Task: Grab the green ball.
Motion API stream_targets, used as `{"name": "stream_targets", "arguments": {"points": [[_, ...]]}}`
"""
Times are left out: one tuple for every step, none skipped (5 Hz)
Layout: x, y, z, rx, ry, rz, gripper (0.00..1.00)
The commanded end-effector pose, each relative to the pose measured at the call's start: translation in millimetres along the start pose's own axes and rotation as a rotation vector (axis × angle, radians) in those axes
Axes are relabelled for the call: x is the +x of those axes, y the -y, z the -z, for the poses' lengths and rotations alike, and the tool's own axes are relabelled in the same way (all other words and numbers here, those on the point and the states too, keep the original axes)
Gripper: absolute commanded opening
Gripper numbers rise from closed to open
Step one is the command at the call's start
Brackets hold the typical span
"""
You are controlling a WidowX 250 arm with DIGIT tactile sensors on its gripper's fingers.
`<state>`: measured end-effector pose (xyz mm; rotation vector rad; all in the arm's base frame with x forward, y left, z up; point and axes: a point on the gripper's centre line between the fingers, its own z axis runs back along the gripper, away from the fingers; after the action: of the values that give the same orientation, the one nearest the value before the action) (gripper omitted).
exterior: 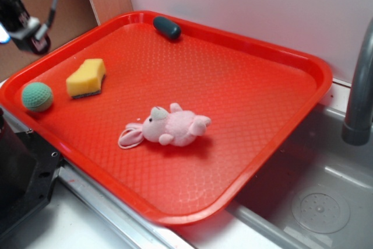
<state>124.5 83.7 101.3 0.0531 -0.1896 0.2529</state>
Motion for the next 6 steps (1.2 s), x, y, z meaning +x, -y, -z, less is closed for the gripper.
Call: {"name": "stream_targets", "arguments": {"points": [[-10, -14, 45, 0.049, -0.076, 0.007, 1.00], [-23, -14, 66, 0.056, -0.141, -0.007, 1.00], [-29, -15, 74, 0.076, -0.161, -0.025, 0.79], [-30, -17, 78, 0.091, -0.157, -0.045, 0.00], [-32, -17, 74, 0.096, -0.144, -0.048, 0.00], [-26, -15, 64, 0.100, -0.146, -0.019, 0.00]]}}
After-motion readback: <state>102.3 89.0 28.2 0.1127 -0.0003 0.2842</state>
